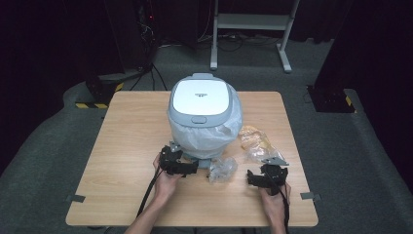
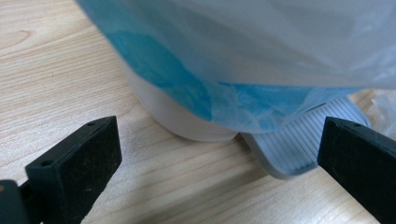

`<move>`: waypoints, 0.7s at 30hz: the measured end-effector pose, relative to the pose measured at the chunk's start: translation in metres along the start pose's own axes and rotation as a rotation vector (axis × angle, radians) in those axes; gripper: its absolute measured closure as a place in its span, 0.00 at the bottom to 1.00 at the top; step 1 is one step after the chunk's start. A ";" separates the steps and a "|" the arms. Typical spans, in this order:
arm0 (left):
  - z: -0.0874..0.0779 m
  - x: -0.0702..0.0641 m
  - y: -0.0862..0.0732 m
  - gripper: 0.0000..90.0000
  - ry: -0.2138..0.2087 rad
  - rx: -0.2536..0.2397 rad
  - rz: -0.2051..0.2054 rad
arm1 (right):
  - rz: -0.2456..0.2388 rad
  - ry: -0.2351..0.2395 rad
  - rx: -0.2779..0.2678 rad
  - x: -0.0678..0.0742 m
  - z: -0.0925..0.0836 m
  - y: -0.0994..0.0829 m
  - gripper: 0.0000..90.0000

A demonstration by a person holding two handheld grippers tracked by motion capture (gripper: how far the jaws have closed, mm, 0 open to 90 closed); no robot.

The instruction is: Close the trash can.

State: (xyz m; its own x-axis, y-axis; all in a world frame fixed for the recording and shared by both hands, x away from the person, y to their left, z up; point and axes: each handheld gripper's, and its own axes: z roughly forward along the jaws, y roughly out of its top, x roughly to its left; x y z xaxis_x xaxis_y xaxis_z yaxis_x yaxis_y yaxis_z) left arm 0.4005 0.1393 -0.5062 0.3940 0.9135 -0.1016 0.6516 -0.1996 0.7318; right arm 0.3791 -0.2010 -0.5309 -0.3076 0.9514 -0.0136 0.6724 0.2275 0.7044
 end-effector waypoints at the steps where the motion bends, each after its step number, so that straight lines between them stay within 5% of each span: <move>1: 0.001 0.000 0.000 0.00 0.003 0.006 0.007 | 0.000 0.000 0.000 0.000 0.000 0.000 0.06; 3: 0.001 0.002 0.001 0.00 -0.004 0.045 0.049 | 0.000 0.000 0.000 0.000 0.000 0.000 0.06; 10: 0.005 -0.002 0.002 0.00 0.007 0.032 0.044 | -0.001 -0.002 -0.002 0.000 0.000 0.000 0.06; 11: 0.008 -0.005 0.002 0.00 0.018 -0.002 0.014 | -0.001 -0.002 -0.002 0.000 0.000 0.000 0.06; 13: 0.007 -0.005 0.003 0.00 0.006 0.031 0.045 | -0.001 -0.002 -0.002 0.000 0.000 0.000 0.06; 14: 0.012 -0.009 0.002 0.00 0.022 -0.033 -0.015 | -0.002 -0.002 -0.002 0.000 0.000 0.000 0.06; 15: 0.012 -0.009 0.002 0.00 0.022 -0.033 -0.015 | -0.002 -0.002 -0.002 0.000 0.000 0.000 0.06; 17: 0.012 -0.008 0.003 0.00 0.015 -0.018 0.009 | -0.001 -0.002 -0.002 0.000 0.000 0.000 0.06; 18: 0.011 -0.006 0.004 0.00 0.005 0.033 0.063 | -0.001 -0.002 -0.002 0.000 0.000 0.000 0.06; 21: 0.012 -0.006 0.003 0.00 0.008 0.016 0.053 | -0.001 -0.003 -0.001 0.000 0.000 0.000 0.06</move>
State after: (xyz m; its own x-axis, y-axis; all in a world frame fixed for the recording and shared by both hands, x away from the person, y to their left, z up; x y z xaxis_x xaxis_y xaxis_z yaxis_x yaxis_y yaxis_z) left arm 0.4079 0.1286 -0.5113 0.4227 0.9044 -0.0574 0.6400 -0.2531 0.7255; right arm 0.3788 -0.2009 -0.5309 -0.3063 0.9518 -0.0162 0.6712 0.2280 0.7053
